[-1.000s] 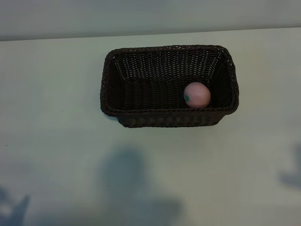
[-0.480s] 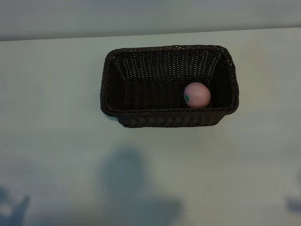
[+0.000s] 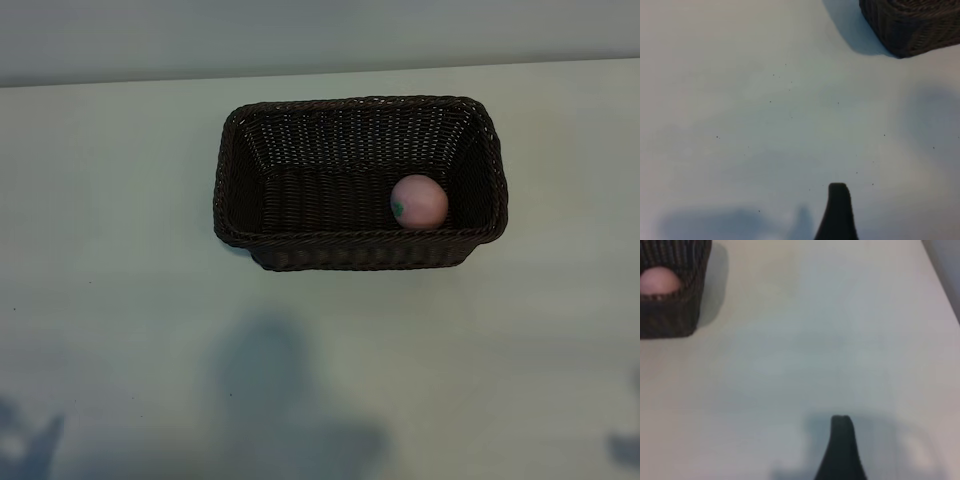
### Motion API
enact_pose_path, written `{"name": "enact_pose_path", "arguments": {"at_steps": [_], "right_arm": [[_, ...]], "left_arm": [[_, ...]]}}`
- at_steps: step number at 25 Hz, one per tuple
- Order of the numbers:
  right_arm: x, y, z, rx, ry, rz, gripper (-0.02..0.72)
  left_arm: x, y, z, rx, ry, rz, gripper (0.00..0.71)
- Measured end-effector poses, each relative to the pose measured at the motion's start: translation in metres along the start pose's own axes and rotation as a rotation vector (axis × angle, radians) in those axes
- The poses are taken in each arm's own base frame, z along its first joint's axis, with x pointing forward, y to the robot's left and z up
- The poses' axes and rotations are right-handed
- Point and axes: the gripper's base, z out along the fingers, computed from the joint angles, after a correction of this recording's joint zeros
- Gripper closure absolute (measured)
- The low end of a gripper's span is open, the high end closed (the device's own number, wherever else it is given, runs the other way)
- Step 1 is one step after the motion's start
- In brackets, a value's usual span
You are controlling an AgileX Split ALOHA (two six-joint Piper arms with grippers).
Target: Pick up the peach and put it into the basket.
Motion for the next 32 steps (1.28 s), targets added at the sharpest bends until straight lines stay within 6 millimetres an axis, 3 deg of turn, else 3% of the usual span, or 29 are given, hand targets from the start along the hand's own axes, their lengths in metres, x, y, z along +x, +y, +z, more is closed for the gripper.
{"name": "enact_pose_path", "arguments": {"at_steps": [20, 32], "right_arm": [[0.0, 0.002, 0.017, -0.017, -0.057, -0.035, 0.154], [0.0, 0.002, 0.017, -0.017, -0.062, -0.035, 0.258]], "left_arm": [[0.0, 0.0, 0.0, 0.0, 0.0, 0.003, 0.117], [0.0, 0.0, 0.0, 0.0, 0.0, 0.003, 0.117]]}}
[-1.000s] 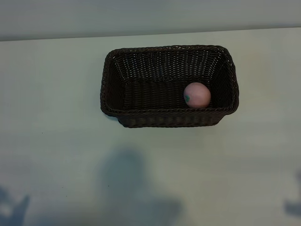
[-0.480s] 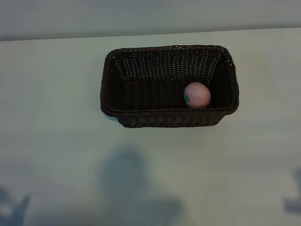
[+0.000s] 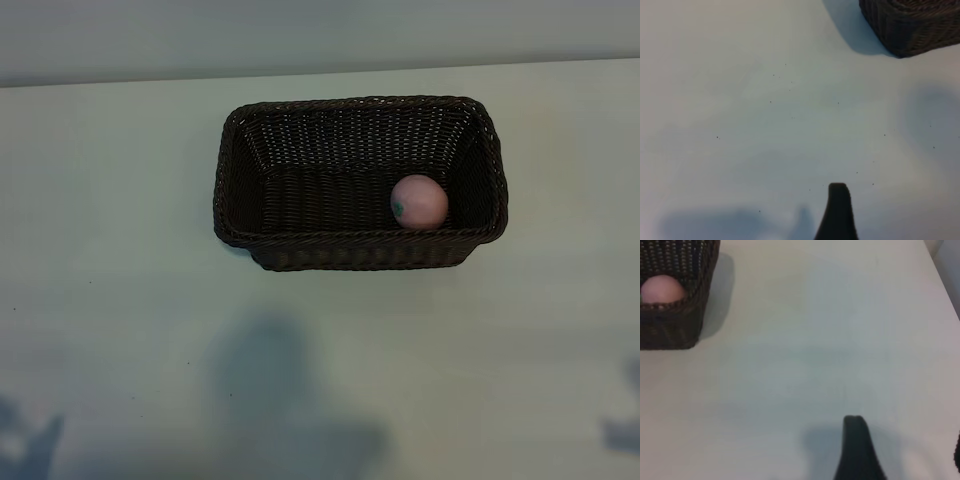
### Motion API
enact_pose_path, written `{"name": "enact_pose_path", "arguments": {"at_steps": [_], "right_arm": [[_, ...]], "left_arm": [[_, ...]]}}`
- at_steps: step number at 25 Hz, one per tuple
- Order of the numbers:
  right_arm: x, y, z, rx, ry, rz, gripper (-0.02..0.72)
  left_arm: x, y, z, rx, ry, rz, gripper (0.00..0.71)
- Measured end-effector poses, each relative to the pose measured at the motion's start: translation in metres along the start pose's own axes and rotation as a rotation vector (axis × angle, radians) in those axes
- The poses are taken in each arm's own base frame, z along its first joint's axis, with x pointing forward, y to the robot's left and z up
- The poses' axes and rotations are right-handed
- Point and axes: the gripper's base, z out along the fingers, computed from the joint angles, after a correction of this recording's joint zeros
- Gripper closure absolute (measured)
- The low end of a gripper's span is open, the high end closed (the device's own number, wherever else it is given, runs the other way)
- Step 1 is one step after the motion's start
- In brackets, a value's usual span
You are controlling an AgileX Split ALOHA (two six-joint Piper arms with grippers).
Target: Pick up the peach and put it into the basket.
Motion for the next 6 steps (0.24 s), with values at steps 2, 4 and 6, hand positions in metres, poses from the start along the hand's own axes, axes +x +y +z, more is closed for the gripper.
{"name": "enact_pose_path", "arguments": {"at_steps": [2, 4, 6], "right_arm": [[0.0, 0.0, 0.0, 0.0, 0.0, 0.0, 0.28], [-0.0001, 0.0, 0.0, 0.0, -0.001, 0.0, 0.305], [-0.0001, 0.0, 0.0, 0.0, -0.001, 0.0, 0.328]], "left_arm": [[0.0, 0.0, 0.0, 0.0, 0.0, 0.0, 0.117], [0.0, 0.0, 0.0, 0.0, 0.0, 0.0, 0.117], [0.0, 0.0, 0.0, 0.0, 0.0, 0.0, 0.117]]}}
